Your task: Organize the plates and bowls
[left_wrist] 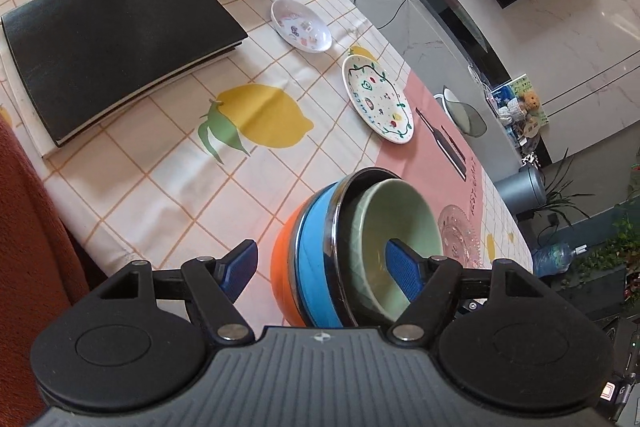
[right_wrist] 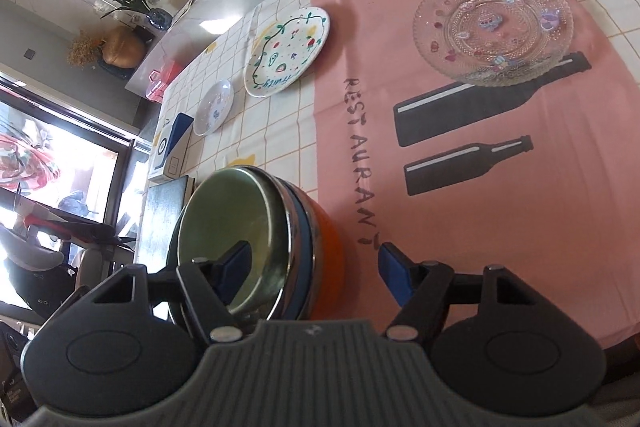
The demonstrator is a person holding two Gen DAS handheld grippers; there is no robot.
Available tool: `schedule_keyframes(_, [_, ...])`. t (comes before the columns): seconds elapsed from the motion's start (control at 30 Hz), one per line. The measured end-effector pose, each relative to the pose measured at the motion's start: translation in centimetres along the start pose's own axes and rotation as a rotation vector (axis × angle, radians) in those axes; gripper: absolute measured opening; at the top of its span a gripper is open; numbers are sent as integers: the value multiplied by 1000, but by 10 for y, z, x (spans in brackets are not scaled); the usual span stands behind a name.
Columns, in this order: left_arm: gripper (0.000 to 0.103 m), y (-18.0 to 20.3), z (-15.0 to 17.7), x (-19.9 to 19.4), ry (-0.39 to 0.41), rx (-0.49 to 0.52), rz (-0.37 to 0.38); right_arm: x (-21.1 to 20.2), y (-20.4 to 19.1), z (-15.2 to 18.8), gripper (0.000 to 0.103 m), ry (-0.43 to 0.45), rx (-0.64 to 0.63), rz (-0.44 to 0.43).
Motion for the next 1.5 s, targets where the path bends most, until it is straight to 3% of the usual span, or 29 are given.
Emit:
schedule_keyframes(0.33, [85,3,10,18,-87,-23,26,24,-2,12,69,-92,52,-36])
schedule_keyframes(0.5, [82,5,8,20,-93,-17,21,26,-7,15,60,-97,26,-19])
schedule_keyframes(0.8, [76,2,-14,24,-74,-6,-6,40,-19,5,58,-109,10,-2])
schedule_keyframes(1.27, [76,-10,-44,29,-47,-47,6,67,-43,-16,61,-120,-7,-11])
schedule_keyframes(1.37, [83,-10,-48,24,0,-49,14,66,-44,-16,64,-117,-13,-23])
schedule_keyframes(1.5, [84,-7,-55,12,78,-46,15,57,-50,-18,71,-81,-52,-18])
Point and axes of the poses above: each gripper's, at about its wrist camera, not at the fingertips, and x roughly the way its jaws point, y to its right, z to its underside, the point moved 7 cm from there along x, roughly the way its jaws point
